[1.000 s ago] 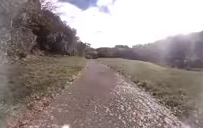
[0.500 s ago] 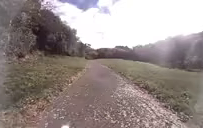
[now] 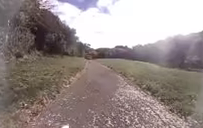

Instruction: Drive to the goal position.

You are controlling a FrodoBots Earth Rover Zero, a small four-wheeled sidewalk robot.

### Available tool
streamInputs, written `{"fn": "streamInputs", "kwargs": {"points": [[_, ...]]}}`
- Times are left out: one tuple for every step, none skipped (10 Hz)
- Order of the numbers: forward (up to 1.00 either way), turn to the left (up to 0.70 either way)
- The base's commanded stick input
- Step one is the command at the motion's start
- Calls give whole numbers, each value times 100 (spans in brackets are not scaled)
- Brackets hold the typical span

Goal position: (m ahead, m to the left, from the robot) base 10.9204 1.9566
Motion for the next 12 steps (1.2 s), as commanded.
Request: {"fn": "streamInputs", "kwargs": {"points": [[30, 0], [30, 0], [30, 0], [30, 0], [30, 0], [30, 0], [30, 0], [30, 0], [30, 0], [30, 0], [30, 0], [30, 0]]}}
